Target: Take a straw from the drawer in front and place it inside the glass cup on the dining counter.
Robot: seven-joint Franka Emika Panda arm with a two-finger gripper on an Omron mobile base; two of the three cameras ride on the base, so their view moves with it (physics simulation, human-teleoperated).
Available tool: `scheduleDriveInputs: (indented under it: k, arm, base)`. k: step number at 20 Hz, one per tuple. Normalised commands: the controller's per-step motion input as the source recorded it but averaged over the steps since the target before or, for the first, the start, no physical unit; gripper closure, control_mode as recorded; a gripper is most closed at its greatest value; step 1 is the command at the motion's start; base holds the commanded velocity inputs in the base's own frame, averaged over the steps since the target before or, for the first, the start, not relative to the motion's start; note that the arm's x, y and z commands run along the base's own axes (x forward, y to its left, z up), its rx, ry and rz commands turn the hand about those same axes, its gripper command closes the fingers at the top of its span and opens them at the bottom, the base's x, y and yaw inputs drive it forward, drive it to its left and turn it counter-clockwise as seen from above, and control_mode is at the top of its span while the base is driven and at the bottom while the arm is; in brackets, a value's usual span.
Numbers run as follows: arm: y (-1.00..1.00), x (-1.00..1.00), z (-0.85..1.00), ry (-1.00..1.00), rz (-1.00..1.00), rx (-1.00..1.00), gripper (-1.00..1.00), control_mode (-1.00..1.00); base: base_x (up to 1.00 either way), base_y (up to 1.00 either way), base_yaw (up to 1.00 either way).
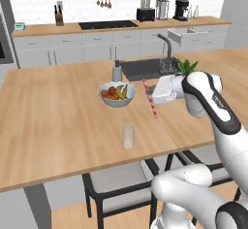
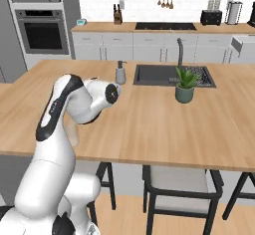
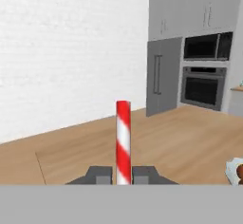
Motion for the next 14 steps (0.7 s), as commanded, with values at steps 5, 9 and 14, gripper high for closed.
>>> scheduleDriveInputs:
  k: [5, 9, 14]
  arm:
    - [0.34, -0.01, -0.02, -0.1, 0.27, 0.05, 1.0, -1.0]
    - [0.15, 0.07, -0.13, 0.01, 0.22, 0.2, 1.0, -1.0]
    - [0.01, 0.21, -0.38, 0.09, 0.13, 0.2, 1.0, -1.0]
  base:
    - [0.0, 0.0, 0.0]
    - [0.0, 0.0, 0.0]
    - [0.0, 0.0, 0.0]
